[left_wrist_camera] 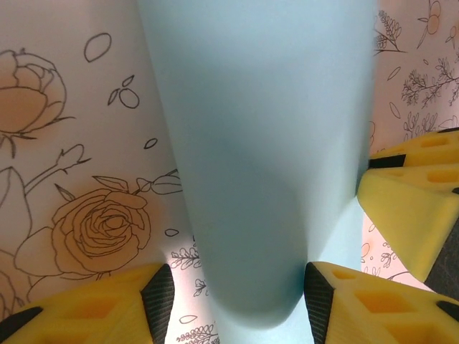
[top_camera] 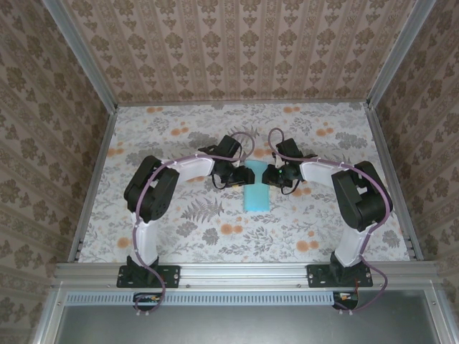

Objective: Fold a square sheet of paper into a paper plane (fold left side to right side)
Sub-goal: First fold in half a square sheet of paper at the center of the table.

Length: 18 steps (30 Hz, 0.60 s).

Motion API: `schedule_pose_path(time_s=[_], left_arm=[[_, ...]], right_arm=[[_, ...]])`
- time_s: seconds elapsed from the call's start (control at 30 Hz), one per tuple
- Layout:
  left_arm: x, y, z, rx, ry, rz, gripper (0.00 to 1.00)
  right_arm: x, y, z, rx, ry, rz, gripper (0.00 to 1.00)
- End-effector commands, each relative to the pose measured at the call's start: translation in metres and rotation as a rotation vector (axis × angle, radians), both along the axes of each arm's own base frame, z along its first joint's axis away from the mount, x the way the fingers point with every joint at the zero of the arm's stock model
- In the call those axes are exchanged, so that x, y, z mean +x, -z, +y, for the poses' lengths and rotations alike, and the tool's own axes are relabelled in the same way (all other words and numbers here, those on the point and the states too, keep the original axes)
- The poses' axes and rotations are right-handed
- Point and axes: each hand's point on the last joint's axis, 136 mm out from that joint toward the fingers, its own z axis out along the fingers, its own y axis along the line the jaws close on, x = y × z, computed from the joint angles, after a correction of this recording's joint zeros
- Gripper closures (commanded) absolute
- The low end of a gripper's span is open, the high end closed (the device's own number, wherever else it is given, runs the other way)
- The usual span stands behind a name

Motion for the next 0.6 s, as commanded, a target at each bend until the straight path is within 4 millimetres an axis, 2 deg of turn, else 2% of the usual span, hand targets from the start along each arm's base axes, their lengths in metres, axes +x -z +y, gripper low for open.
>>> schedule_pose_path(time_s=[0.0, 0.37, 0.57], left_arm=[[-0.011, 0.025, 0.002, 0.072, -0.004, 0.058, 0.46], [-0.015, 0.034, -0.003, 0.106, 0.018, 0.076, 0.46], [-0.019, 0.038, -0.007, 0.127, 0.046, 0.088, 0.44]], right_arm=[[0.003, -0.014, -0.008, -0.026, 0.009, -0.042, 0.70], [-0.001, -0.046, -0.058, -0.114, 0.155, -0.179, 0.46], [-0.006, -0.062, -0.072, -0.124, 0.205, -0.243, 0.32]])
